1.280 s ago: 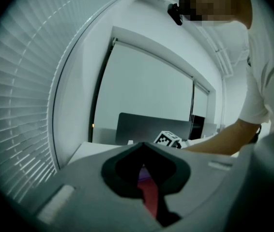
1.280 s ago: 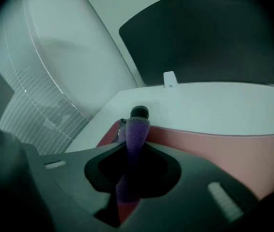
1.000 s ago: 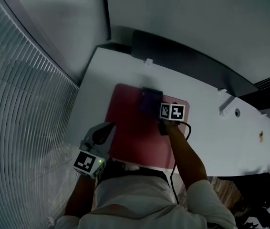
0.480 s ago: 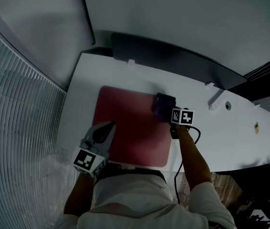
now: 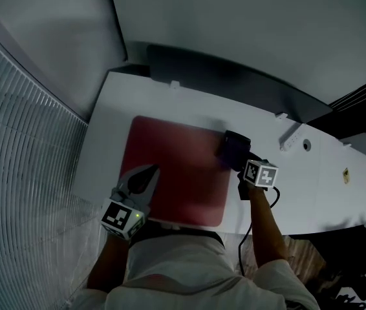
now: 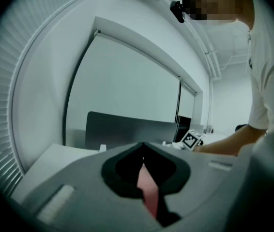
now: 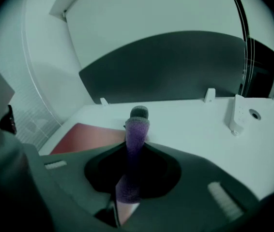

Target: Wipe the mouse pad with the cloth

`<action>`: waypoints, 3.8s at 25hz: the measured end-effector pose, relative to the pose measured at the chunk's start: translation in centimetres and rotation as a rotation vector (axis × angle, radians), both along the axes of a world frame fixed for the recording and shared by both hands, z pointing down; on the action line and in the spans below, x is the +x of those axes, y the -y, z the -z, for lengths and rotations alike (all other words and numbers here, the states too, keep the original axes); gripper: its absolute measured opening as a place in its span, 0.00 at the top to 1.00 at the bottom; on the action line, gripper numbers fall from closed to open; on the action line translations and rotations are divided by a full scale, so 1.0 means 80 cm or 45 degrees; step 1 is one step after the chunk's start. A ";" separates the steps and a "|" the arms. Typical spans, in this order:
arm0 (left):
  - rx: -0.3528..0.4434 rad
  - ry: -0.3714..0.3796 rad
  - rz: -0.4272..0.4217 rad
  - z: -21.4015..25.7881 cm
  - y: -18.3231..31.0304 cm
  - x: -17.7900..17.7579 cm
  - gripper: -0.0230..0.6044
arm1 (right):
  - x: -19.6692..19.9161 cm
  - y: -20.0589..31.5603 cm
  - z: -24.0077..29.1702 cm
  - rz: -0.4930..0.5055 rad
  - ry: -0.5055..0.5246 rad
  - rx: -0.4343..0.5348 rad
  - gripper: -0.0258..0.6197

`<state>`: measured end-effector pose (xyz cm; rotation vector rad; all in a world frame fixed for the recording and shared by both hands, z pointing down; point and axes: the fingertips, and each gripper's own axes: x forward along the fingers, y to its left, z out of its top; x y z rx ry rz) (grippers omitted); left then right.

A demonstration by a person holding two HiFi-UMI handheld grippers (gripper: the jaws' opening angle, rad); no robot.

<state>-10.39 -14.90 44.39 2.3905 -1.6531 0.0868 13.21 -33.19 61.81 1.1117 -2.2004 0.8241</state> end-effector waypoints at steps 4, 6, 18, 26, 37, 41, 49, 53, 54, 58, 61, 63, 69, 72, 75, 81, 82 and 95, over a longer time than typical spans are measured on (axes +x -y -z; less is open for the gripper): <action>-0.011 -0.002 0.023 -0.001 -0.007 -0.013 0.96 | -0.056 -0.038 0.062 0.068 0.180 0.078 0.87; -0.010 0.003 0.043 -0.001 -0.013 -0.025 0.96 | -0.097 -0.058 0.080 0.120 0.277 0.070 0.87; -0.016 -0.029 0.241 -0.008 -0.083 -0.132 0.96 | -0.395 -0.184 0.057 0.592 0.434 -0.121 0.87; -0.069 -0.025 0.308 -0.023 -0.128 -0.190 0.96 | -0.493 -0.216 -0.014 0.556 0.326 -0.284 0.87; -0.047 -0.045 0.170 -0.015 -0.087 -0.155 0.96 | -0.407 -0.176 -0.058 0.419 0.100 -0.297 0.87; -0.037 -0.047 0.103 -0.032 -0.067 -0.128 0.96 | -0.345 -0.158 -0.080 0.328 0.086 -0.297 0.87; -0.040 -0.038 -0.026 -0.016 -0.036 -0.065 0.96 | -0.219 -0.139 -0.075 0.169 0.047 -0.273 0.87; -0.039 -0.050 -0.061 -0.013 -0.024 -0.033 0.96 | -0.150 -0.133 -0.075 0.079 0.024 -0.275 0.87; -0.042 -0.058 -0.067 -0.013 -0.022 -0.026 0.96 | -0.134 -0.131 -0.076 0.056 0.023 -0.272 0.87; -0.053 -0.055 -0.104 -0.011 -0.012 0.004 0.96 | -0.078 -0.127 -0.073 -0.030 0.015 -0.282 0.87; -0.045 -0.062 -0.120 -0.007 -0.005 0.022 0.96 | -0.039 -0.121 -0.072 -0.056 -0.009 -0.258 0.87; -0.040 -0.093 -0.132 -0.003 -0.003 0.033 0.96 | -0.017 -0.119 -0.071 -0.071 -0.016 -0.243 0.87; -0.031 -0.090 -0.121 0.004 -0.001 0.039 0.96 | 0.031 -0.119 -0.068 -0.147 -0.009 -0.239 0.87; -0.034 -0.077 -0.105 0.003 -0.008 0.031 0.96 | 0.034 -0.126 -0.048 -0.169 0.062 -0.214 0.87; -0.045 -0.072 -0.062 0.005 -0.019 0.012 0.96 | 0.011 -0.137 -0.013 -0.140 0.179 -0.158 0.87; -0.042 -0.063 0.015 0.001 -0.049 -0.029 0.96 | -0.099 -0.184 0.045 0.042 0.417 -0.138 0.87; -0.038 -0.060 0.028 0.003 -0.054 -0.036 0.96 | -0.123 -0.193 0.054 0.089 0.451 -0.146 0.87; -0.069 -0.036 0.263 -0.009 -0.152 -0.147 0.96 | -0.428 -0.330 0.029 0.703 0.481 -0.390 0.87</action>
